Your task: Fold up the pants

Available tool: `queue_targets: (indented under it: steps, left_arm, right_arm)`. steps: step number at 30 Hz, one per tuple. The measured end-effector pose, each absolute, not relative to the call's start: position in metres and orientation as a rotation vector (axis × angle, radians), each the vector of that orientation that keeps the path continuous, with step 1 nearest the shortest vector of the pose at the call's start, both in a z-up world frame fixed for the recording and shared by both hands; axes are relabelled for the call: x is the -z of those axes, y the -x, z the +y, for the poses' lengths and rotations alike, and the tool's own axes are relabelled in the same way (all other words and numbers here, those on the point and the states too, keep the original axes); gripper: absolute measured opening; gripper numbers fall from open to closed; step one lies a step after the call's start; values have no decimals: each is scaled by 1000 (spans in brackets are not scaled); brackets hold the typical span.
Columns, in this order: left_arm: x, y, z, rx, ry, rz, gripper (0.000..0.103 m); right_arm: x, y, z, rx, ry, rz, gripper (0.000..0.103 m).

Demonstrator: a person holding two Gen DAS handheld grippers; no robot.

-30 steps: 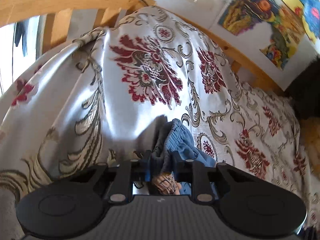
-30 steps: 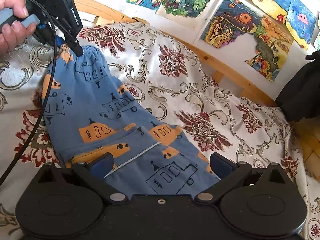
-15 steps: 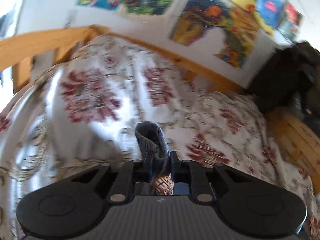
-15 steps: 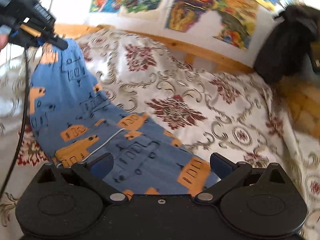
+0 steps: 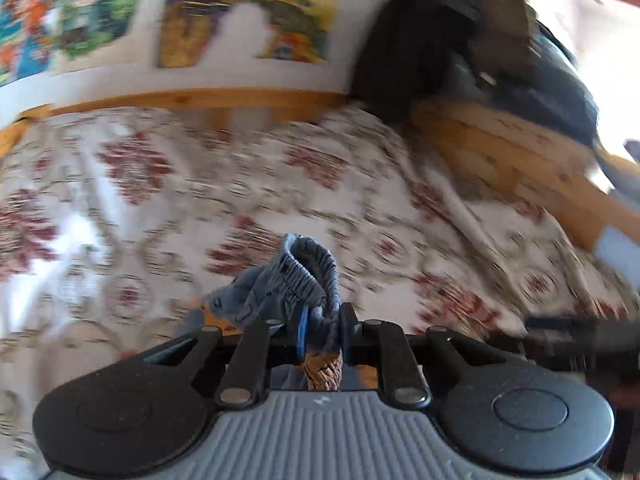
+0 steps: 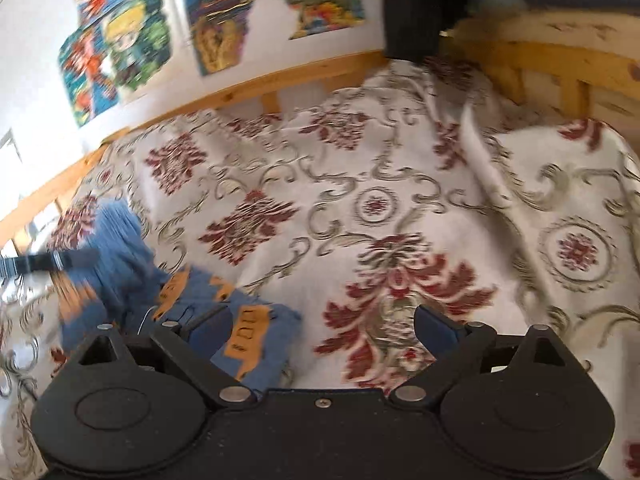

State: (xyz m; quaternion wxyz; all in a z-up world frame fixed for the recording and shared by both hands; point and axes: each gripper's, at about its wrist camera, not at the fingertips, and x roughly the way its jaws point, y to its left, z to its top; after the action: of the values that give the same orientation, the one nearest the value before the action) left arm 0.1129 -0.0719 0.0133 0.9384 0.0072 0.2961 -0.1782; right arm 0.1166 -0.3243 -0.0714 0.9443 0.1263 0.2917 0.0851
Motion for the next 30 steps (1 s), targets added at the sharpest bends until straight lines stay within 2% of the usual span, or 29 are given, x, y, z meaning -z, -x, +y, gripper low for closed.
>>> queue_targets:
  steps: [6, 11, 14, 17, 20, 22, 25, 26, 29, 30]
  left_arm:
    - [48, -96, -138, 465, -127, 631, 19]
    - [82, -86, -151, 468, -182, 676, 22]
    - [82, -80, -148, 490, -169, 666, 25]
    - [82, -76, -147, 507, -175, 656, 25]
    - [82, -78, -145, 504, -173, 656, 23]
    - [81, -82, -142, 507, -136, 674, 23]
    - [80, -85, -138, 510, -107, 685, 22]
    - [80, -84, -138, 511, -106, 684, 21]
    - [80, -85, -136, 514, -90, 692, 21]
    - [79, -86, -135, 517, -77, 696, 21]
  right_arm:
    - [85, -130, -352, -211, -479, 701, 97]
    - [102, -155, -343, -281, -581, 817, 97]
    - [106, -165, -327, -300, -588, 840, 89]
    - [106, -172, -310, -315, -558, 841, 80]
    - [107, -177, -297, -337, -527, 862, 77]
    - [109, -181, -291, -338, -506, 876, 71]
    - [114, -187, -281, -336, -481, 897, 49]
    - [116, -187, -278, -337, -470, 899, 36]
    - [117, -185, -273, -336, -443, 890, 22]
    - [115, -184, -274, -337, -448, 885, 22]
